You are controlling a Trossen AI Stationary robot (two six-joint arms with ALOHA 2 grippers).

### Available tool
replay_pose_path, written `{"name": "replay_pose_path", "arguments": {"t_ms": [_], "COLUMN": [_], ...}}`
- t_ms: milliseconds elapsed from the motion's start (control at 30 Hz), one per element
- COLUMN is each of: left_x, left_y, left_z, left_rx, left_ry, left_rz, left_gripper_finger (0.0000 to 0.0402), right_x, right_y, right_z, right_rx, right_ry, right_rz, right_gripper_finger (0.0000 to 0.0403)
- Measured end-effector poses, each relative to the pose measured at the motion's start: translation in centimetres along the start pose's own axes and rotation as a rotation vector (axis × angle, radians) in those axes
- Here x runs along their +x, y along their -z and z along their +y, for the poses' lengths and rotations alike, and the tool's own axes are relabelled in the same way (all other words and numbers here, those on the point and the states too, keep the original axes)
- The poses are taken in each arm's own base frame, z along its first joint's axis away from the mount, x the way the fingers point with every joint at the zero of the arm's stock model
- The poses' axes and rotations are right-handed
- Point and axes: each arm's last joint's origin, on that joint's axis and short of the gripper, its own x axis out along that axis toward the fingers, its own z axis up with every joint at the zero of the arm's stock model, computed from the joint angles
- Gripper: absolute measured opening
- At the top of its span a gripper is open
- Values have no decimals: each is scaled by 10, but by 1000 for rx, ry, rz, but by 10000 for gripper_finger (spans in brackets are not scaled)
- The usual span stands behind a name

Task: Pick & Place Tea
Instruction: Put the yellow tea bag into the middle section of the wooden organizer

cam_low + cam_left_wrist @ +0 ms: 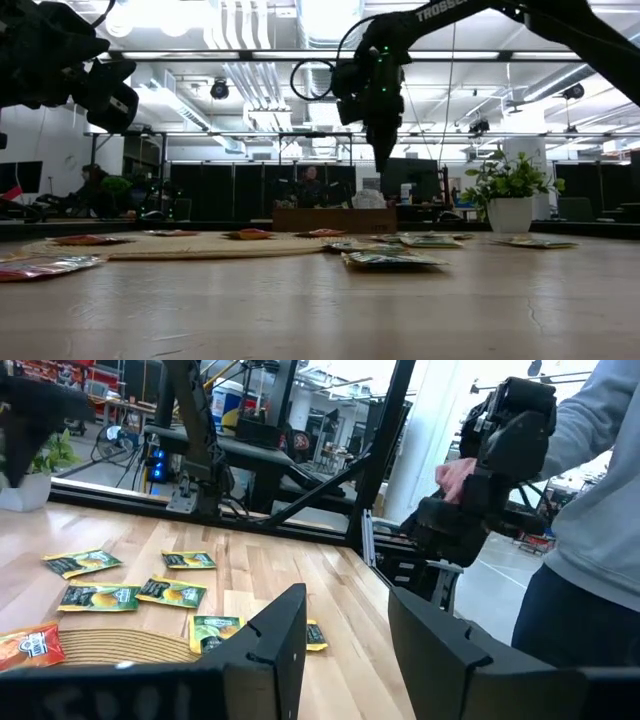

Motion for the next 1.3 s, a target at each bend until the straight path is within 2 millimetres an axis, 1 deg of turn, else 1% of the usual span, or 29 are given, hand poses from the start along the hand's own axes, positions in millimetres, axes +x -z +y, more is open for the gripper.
{"name": "replay_pose_path", "arguments": {"t_ms": [100,200,300,400,467,567,633,733,900,1067,1167,1300], "left_x": [0,0,0,0,0,0,0,0,0,0,0,0], "left_y": [0,0,0,0,0,0,0,0,0,0,0,0], "left_z": [0,0,0,0,0,0,0,0,0,0,0,0], "left_rx": [0,0,0,0,0,0,0,0,0,0,0,0], "left_ry": [0,0,0,0,0,0,0,0,0,0,0,0], "left_rz": [0,0,0,0,0,0,0,0,0,0,0,0], "left_gripper_finger": [138,138,138,138,138,138,138,138,138,138,138,138], "right_x": [-3,-9,-17,-23,-26,-24,-18,-4,16,31,42,60], "right_y": [8,23,45,68,85,111,128,149,178,194,198,203], "right_z": [14,30,49,68,80,96,104,112,120,131,139,147], "right_rx": [-23,-42,-64,-96,-126,-157,-133,-124,-150,-217,-286,-330], "right_ry": [-19,-27,-18,-15,-8,2,-3,-52,-86,-105,-109,-94], "right_rz": [12,17,-14,-98,-149,-202,-224,-244,-197,-151,-137,-105], "right_gripper_finger": [329,329,329,329,329,329,329,329,329,329,329,329]}}
